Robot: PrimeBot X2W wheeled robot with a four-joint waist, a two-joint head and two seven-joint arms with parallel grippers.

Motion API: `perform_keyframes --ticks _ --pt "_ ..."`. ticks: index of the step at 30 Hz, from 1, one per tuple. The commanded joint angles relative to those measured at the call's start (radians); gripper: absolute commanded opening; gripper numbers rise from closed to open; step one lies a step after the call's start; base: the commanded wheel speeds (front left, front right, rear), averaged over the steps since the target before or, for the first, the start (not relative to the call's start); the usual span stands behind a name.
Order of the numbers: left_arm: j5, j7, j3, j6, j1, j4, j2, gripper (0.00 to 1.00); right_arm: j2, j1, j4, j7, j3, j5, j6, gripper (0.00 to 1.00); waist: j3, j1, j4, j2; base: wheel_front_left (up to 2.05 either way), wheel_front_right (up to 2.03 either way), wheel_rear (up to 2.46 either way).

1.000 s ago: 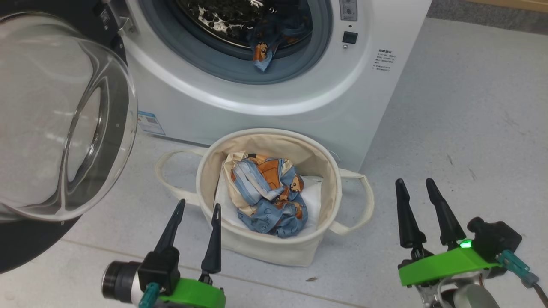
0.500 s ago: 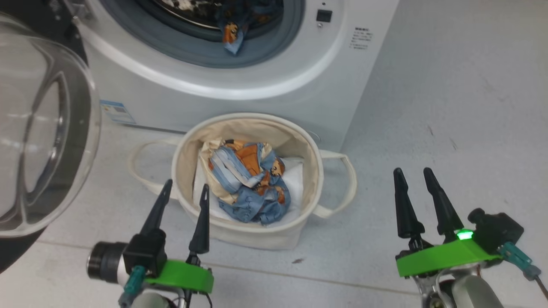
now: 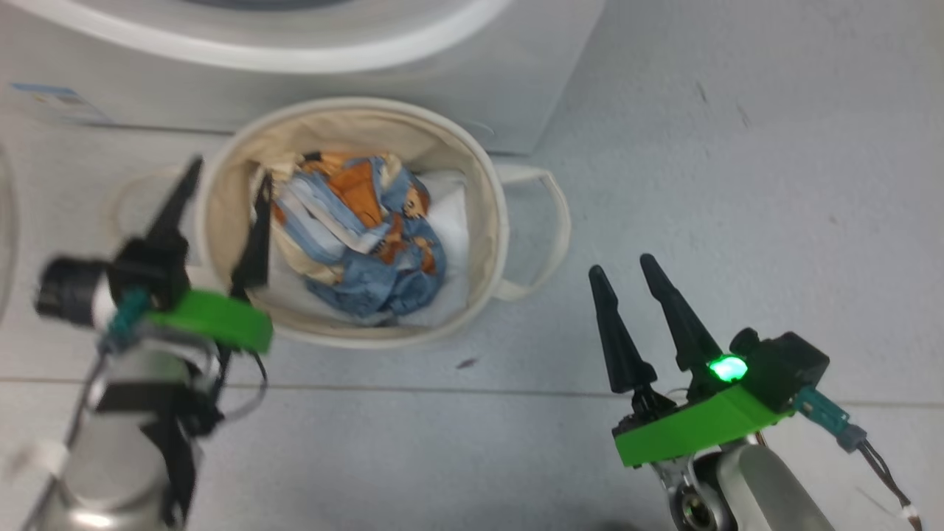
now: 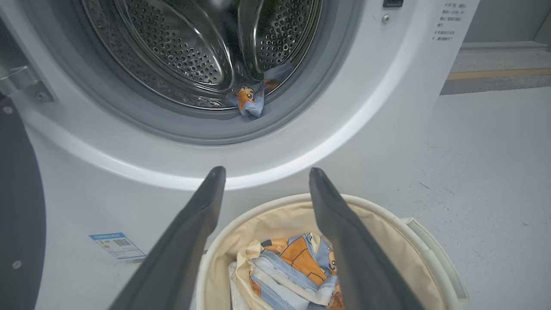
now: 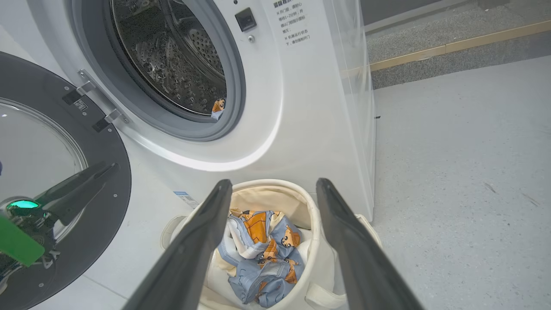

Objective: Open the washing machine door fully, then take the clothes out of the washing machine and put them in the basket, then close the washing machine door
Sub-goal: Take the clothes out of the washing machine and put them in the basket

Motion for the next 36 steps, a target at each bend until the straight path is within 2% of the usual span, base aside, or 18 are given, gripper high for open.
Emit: perform_keyframes --ticks 1,7,16,23,27,36 --pt "0.007 0.014 0.037 -0.013 -0.082 -0.018 0.049 1.00 0.002 -0.022 -0.041 -0.012 0.032 0.013 0.001 1.00 0.091 0.0000 -0.066 0.0000 0.00 0.00 0.00" --pt "0.017 0.064 0.042 -0.045 -0.295 0.005 0.126 1.00 0.002 -0.055 -0.070 -0.012 0.059 0.060 0.001 1.00 0.189 0.0000 -0.123 0.0000 0.00 0.00 0.00" --pt "-0.019 0.178 0.016 -0.082 -0.629 0.111 0.154 1.00 0.002 -0.096 -0.087 -0.012 0.063 0.089 0.001 1.00 0.282 0.0000 -0.153 0.0000 0.00 0.00 0.00" --pt "-0.001 0.210 -0.008 -0.077 -0.848 0.307 0.146 1.00 0.002 -0.112 -0.094 -0.012 0.054 0.094 0.001 1.00 0.326 0.0000 -0.164 0.0000 0.00 0.00 0.00" --pt "0.012 0.217 -0.020 -0.060 -0.939 0.418 0.140 1.00 0.002 -0.115 -0.099 -0.012 0.055 0.097 0.001 1.00 0.346 0.0000 -0.171 0.0000 0.00 0.00 0.00" --pt "0.020 0.182 -0.038 -0.038 -1.055 0.584 0.126 1.00 0.002 -0.117 -0.109 -0.012 0.055 0.104 0.001 1.00 0.371 0.0000 -0.183 0.0000 0.00 0.00 0.00"
